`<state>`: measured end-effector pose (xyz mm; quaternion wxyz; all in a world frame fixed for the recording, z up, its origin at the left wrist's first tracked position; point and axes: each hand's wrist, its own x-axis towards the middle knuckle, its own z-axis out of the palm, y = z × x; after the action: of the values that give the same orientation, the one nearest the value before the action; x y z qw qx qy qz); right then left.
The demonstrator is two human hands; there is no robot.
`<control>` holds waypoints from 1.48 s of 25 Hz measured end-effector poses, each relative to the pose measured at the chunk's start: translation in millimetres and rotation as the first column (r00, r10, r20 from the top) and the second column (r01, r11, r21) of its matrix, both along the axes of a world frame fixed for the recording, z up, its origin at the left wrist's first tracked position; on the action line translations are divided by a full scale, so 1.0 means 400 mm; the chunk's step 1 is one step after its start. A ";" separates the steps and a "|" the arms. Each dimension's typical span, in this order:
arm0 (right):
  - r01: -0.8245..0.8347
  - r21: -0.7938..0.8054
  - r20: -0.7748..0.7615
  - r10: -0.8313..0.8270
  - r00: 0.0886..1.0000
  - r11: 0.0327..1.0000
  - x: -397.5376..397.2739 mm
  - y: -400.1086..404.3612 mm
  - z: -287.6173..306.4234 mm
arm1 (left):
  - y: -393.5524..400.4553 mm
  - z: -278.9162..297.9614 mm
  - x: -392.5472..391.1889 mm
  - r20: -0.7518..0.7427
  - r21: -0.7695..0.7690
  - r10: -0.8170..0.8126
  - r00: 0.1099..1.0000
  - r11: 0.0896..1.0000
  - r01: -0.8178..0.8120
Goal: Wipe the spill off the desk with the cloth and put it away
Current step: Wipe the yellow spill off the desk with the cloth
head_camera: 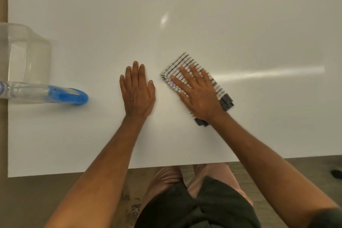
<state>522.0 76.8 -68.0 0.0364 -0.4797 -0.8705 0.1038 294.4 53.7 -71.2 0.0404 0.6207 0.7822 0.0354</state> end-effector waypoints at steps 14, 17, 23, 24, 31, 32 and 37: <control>0.116 -0.025 -0.038 -0.117 0.992 0.993 -0.053 -0.169 0.001 | 0.002 0.015 0.029 0.045 -0.029 -0.018 0.999 0.999 0.019; 0.193 -0.019 -0.005 -0.193 0.981 0.981 0.104 -0.214 -0.005 | 0.011 0.021 0.094 0.044 -0.037 -0.079 0.996 0.996 0.080; 0.526 0.003 0.040 -0.526 0.850 0.850 0.436 -0.137 0.001 | 0.085 0.013 0.118 0.028 -0.022 -0.080 0.996 0.997 0.080; 0.571 0.004 0.041 -0.571 0.820 0.821 0.480 -0.101 0.004 | 0.095 0.013 0.119 0.029 -0.016 -0.081 0.996 0.997 0.081; 0.800 0.006 0.066 -0.798 0.599 0.600 0.645 0.188 0.024 | 0.101 -0.010 0.126 -0.030 0.039 -0.059 0.998 0.997 0.060; 0.810 0.011 0.066 -0.809 0.584 0.586 0.645 0.229 0.026 | 0.102 -0.014 0.126 -0.044 0.047 -0.056 0.997 0.997 0.058; 0.812 -0.009 0.070 -0.810 0.583 0.584 0.584 0.442 0.031 | 0.105 -0.038 0.123 -0.098 0.076 -0.052 0.994 0.995 0.060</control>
<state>755.6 253.4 -55.4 0.0445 -0.8271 -0.5546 0.0791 343.7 95.6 -86.6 -0.0207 0.6444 0.7636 0.0351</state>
